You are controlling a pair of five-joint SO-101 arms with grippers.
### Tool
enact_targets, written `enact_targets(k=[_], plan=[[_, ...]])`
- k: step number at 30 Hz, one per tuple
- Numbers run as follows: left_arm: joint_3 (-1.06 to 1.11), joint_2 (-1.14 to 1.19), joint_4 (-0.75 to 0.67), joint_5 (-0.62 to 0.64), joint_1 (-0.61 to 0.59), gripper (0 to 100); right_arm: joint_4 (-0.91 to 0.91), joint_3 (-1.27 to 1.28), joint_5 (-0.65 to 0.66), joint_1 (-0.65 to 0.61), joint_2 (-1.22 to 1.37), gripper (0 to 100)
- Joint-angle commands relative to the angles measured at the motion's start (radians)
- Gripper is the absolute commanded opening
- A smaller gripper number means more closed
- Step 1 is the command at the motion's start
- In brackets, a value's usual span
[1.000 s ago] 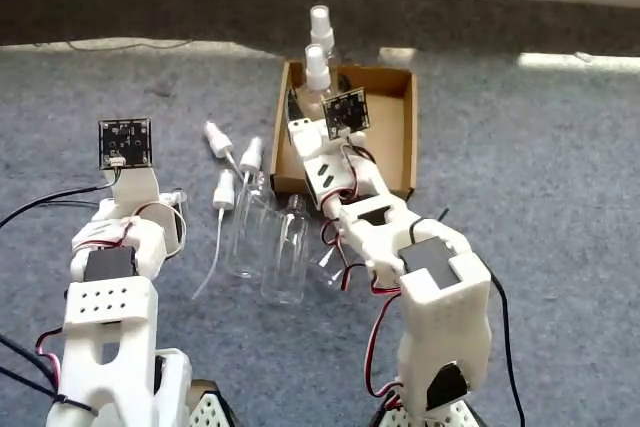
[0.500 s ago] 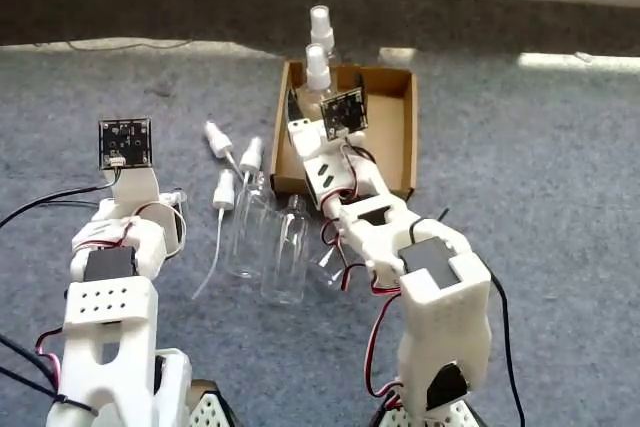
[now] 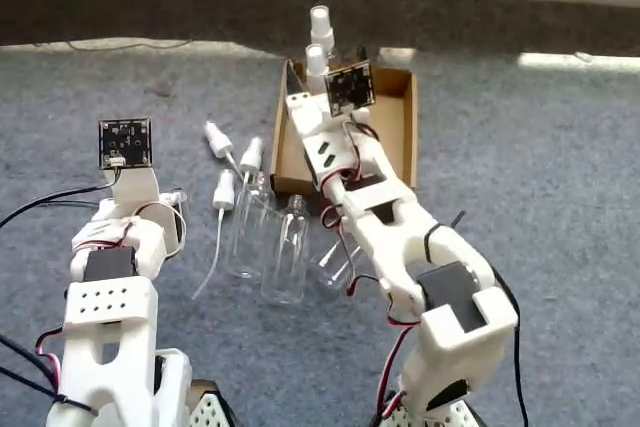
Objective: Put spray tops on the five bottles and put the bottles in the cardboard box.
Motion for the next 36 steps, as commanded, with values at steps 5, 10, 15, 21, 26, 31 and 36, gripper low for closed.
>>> enact_targets(k=[5, 10, 15, 21, 26, 31, 36], plan=[[0.005, -0.013, -0.017, 0.000, -0.004, 15, 0.403, -0.357, -0.097, 0.013, -0.216, 35.0], [0.005, -0.013, -0.017, 0.000, -0.004, 15, 0.909, -0.555, -0.245, 0.015, -0.348, 35.0], [0.005, -0.013, -0.017, 0.002, -0.004, 15, 1.283, -0.535, -0.322, 0.054, -0.495, 35.0], [0.005, -0.013, -0.017, 0.002, -0.004, 15, 1.744, -0.372, -0.364, 0.064, -0.733, 35.0], [0.005, -0.013, -0.017, 0.002, -0.004, 15, 1.764, -0.179, -0.485, 0.085, -0.794, 35.0], [0.005, -0.013, -0.017, 0.002, -0.004, 15, 1.702, -0.028, -0.519, 0.090, -0.687, 35.0], [0.007, -0.013, -0.017, 0.003, -0.004, 15, 1.695, 0.012, -0.520, 0.077, -0.524, 35.0]])
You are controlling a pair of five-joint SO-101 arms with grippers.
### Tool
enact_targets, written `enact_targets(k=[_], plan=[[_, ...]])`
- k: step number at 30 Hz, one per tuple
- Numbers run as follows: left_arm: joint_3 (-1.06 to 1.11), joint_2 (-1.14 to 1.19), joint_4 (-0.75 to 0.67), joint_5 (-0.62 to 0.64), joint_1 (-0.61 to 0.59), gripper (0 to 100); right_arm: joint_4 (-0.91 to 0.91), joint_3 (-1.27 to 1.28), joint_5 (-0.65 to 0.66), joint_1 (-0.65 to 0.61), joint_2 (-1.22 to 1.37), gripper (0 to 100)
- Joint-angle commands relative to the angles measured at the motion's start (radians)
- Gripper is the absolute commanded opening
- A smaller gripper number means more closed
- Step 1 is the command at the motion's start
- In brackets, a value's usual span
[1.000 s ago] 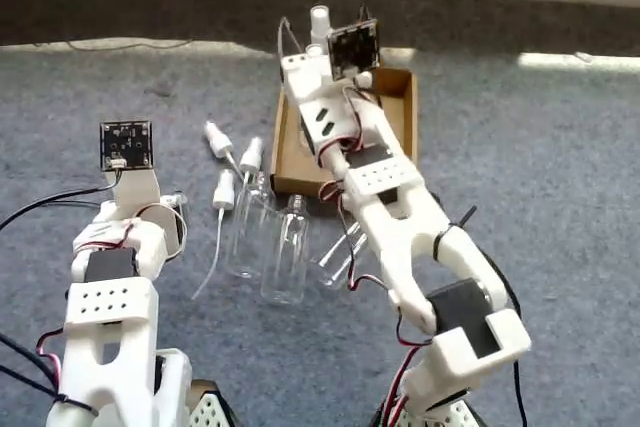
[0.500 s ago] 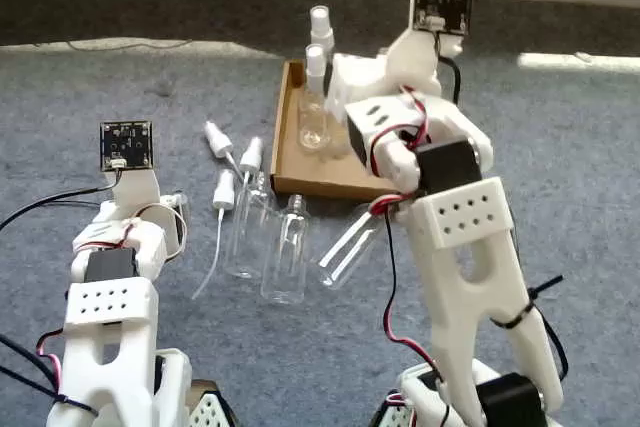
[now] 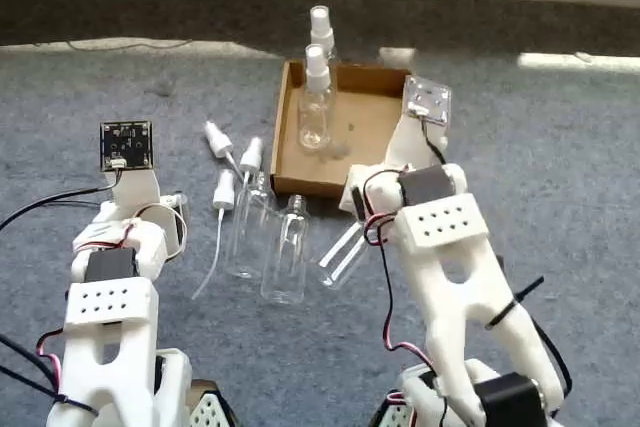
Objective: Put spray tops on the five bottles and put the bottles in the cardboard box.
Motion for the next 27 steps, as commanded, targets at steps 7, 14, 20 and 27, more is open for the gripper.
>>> enact_targets(k=[7, 14, 20, 27], plan=[[-0.005, -0.013, -0.017, 0.003, -0.004, 15, -0.021, -0.016, -0.058, -0.110, 0.200, 35.0], [-0.005, -0.013, -0.017, 0.003, -0.004, 15, -0.104, -0.008, -0.129, -0.111, 0.262, 35.0], [-0.005, -0.013, -0.017, 0.003, -0.004, 15, -0.107, -0.002, -0.120, -0.107, 0.292, 34.9], [-0.005, -0.013, -0.017, 0.003, -0.004, 15, -0.054, 0.071, 0.020, 0.054, 0.288, 18.9]])
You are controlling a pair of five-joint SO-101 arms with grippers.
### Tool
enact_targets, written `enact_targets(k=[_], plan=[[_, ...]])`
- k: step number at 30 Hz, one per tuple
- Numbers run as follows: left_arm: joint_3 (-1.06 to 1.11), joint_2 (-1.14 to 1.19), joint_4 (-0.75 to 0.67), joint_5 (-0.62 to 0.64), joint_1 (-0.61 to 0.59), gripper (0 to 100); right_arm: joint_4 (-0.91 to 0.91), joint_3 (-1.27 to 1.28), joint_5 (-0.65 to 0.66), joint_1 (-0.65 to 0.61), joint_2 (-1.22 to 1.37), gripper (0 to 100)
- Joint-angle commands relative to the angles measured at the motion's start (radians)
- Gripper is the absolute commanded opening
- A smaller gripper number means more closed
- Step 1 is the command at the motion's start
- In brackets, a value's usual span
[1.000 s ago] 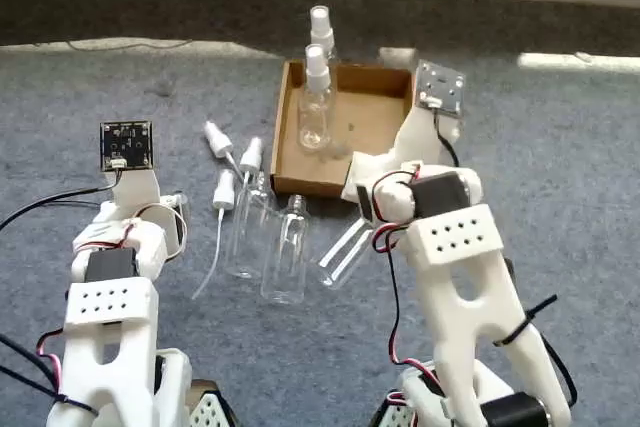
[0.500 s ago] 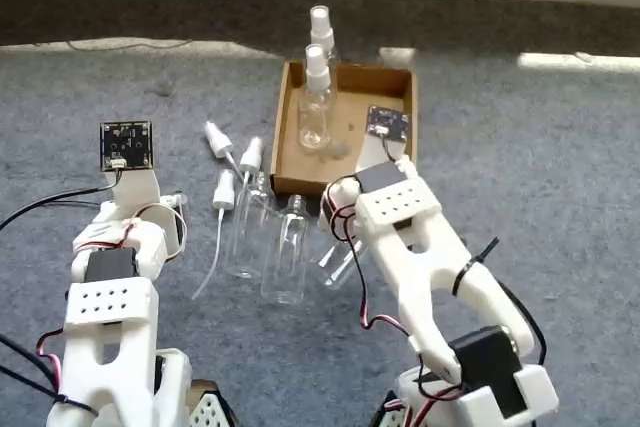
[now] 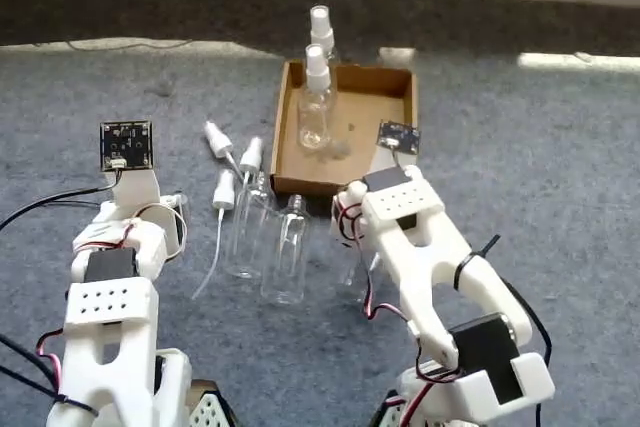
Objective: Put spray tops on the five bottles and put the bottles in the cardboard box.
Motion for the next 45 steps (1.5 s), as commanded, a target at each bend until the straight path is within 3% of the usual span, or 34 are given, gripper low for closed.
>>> enact_targets(k=[1, 4, 12, 17, 21, 25, 34, 38, 45], plan=[[-0.005, -0.013, -0.017, 0.003, -0.004, 15, 0.010, 0.018, 0.129, 0.125, -0.008, 15.8], [-0.005, -0.013, -0.017, 0.003, -0.004, 15, 0.010, 0.042, 0.247, 0.255, -0.008, 9.0], [-0.005, -0.013, -0.017, 0.003, 0.005, 15, 0.002, 0.033, 0.942, 0.653, 0.002, 8.0], [-0.005, -0.013, -0.012, 0.003, 0.027, 15, -0.073, -0.050, 1.231, 0.780, 0.025, 8.0], [-0.005, -0.013, -0.012, 0.003, 0.027, 15, -0.087, -0.099, 1.238, 0.858, 0.124, 8.0], [0.008, -0.015, -0.015, 0.003, 0.027, 15, 0.021, -0.205, 1.243, 0.888, 0.219, 10.1], [0.010, -0.015, -0.017, 0.003, 0.027, 15, 0.242, -0.418, 1.237, 0.881, 0.265, 32.2], [0.010, -0.015, -0.017, 0.003, 0.027, 15, 0.275, -0.501, 1.231, 0.843, 0.271, 33.0], [0.012, -0.016, -0.017, 0.003, 0.027, 15, 0.275, -0.562, 1.105, 0.740, 0.272, 33.0]])
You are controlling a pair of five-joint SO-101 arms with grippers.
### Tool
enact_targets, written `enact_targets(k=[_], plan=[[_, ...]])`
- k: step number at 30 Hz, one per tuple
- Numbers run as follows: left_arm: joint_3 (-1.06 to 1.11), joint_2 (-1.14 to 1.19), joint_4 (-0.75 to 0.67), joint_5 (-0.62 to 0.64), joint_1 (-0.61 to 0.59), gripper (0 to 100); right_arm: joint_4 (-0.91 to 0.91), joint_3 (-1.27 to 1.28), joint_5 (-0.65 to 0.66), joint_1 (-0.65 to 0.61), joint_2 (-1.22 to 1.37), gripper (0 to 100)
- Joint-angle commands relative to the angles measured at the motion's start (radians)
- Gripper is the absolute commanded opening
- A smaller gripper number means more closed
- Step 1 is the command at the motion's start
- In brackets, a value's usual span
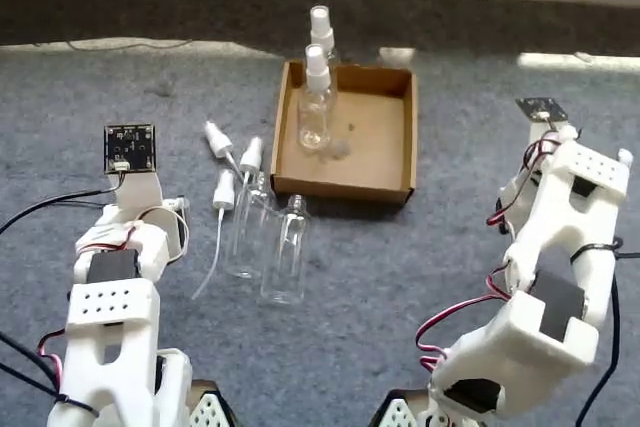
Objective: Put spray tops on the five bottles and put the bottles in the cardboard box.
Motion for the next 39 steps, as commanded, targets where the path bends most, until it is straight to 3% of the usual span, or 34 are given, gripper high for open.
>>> enact_targets(k=[1, 8, 17, 30, 39], plan=[[-0.007, -0.018, -0.017, 0.003, 0.021, 15, 0.005, -0.061, -0.052, -0.054, -0.005, 33.0], [-0.007, -0.018, -0.017, 0.003, 0.021, 15, 0.004, -0.061, -0.098, -0.051, 0.013, 33.0], [-0.005, -0.018, -0.017, 0.003, 0.021, 15, -0.004, -0.170, -0.117, -0.015, 0.216, 33.0], [-0.005, -0.016, -0.017, 0.003, 0.021, 15, -0.050, -0.197, -0.166, -0.012, 0.232, 32.5], [-0.005, -0.016, -0.017, 0.003, 0.021, 15, -0.050, -0.194, -0.163, -0.007, 0.232, 15.8]])
